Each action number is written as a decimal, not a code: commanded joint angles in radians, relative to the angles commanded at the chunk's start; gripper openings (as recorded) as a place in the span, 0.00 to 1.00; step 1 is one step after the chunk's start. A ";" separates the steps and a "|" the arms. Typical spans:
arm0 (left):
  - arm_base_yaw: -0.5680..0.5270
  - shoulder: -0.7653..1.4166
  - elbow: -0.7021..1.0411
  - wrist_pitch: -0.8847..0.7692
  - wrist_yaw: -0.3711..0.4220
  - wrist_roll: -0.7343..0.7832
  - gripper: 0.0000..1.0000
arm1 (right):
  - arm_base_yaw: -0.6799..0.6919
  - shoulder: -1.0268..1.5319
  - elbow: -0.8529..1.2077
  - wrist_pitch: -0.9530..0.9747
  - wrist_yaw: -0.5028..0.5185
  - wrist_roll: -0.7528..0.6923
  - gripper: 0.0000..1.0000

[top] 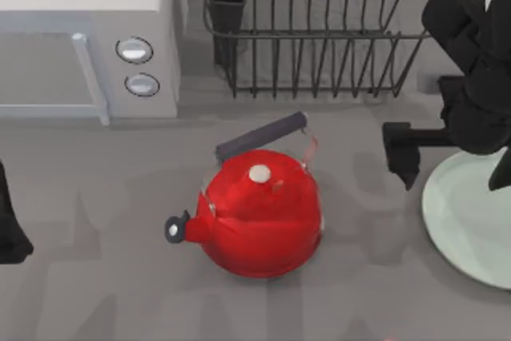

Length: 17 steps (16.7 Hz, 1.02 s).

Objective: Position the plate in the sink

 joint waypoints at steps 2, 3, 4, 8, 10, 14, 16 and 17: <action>0.000 0.000 0.000 0.000 0.000 0.000 1.00 | 0.000 0.008 -0.012 0.016 0.000 0.000 1.00; 0.000 0.000 0.000 0.000 0.000 0.000 1.00 | 0.001 0.018 -0.028 0.040 0.000 0.000 1.00; 0.000 0.000 0.000 0.000 0.000 0.000 1.00 | 0.001 0.033 -0.048 0.075 0.000 0.001 1.00; 0.000 0.000 0.000 0.000 0.000 0.000 1.00 | 0.005 0.114 -0.154 0.285 0.001 0.004 1.00; 0.000 0.000 0.000 0.000 0.000 0.000 1.00 | 0.007 0.150 -0.198 0.354 0.001 0.005 1.00; 0.000 0.000 0.000 0.000 0.000 0.000 1.00 | 0.008 0.167 -0.217 0.382 0.001 0.006 1.00; 0.000 0.000 0.000 0.000 0.000 0.000 1.00 | 0.008 0.167 -0.217 0.382 0.001 0.006 0.92; 0.000 0.000 0.000 0.000 0.000 0.000 1.00 | 0.008 0.167 -0.217 0.382 0.001 0.006 0.85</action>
